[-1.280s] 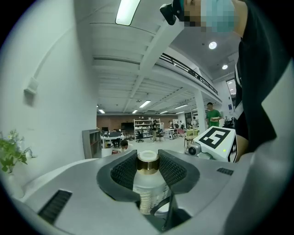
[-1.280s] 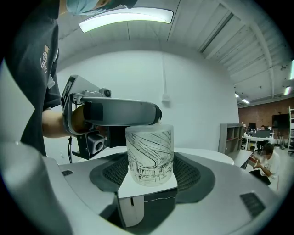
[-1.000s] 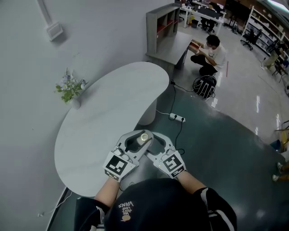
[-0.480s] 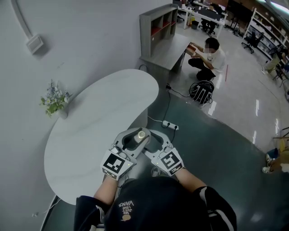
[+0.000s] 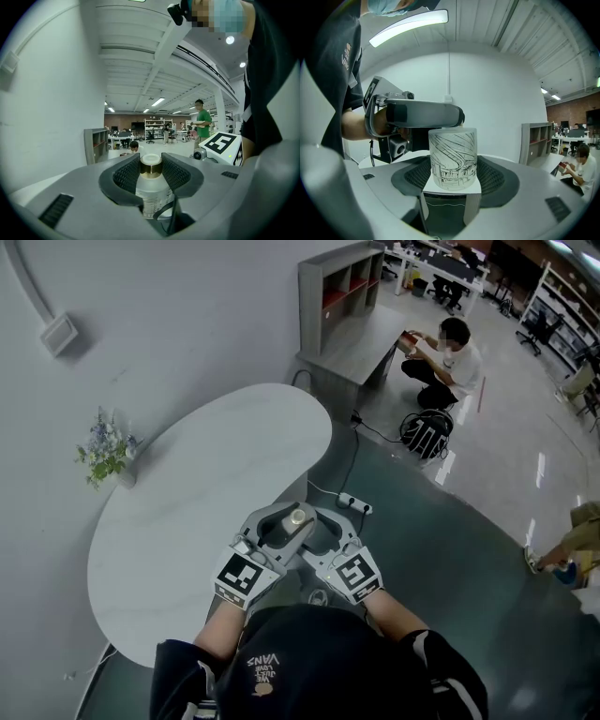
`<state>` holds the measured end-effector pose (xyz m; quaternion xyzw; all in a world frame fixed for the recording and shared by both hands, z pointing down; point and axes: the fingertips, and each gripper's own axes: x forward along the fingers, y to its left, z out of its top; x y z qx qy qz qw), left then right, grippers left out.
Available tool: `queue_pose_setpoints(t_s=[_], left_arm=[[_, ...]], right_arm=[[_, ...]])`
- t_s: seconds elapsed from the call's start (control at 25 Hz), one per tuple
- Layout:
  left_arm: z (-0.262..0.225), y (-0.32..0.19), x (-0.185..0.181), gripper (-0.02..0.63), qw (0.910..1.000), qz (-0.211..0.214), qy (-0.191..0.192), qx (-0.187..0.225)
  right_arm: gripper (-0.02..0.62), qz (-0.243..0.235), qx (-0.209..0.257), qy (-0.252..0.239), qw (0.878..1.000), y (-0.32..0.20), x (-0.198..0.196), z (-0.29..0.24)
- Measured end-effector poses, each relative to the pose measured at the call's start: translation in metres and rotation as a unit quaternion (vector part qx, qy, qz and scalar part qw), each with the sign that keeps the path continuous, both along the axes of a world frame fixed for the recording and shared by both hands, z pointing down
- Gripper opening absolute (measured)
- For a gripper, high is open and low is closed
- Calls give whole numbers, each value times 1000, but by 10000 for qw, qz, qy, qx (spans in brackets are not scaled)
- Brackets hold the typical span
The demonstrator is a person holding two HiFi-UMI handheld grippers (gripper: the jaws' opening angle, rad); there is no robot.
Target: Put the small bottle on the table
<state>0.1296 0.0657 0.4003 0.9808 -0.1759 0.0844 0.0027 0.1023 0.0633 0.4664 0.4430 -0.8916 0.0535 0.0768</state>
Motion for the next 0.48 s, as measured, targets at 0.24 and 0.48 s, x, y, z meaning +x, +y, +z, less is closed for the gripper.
queue_pose_setpoints(t_s=[0.24, 0.48], left_arm=[[6, -48, 7, 158, 9999, 68, 47, -109], [11, -111, 1, 158, 10000, -4, -42, -68]], right_arm=[[270, 38, -60, 20, 10000, -46, 8, 7], [270, 10, -98, 30, 9999, -111, 1, 11]])
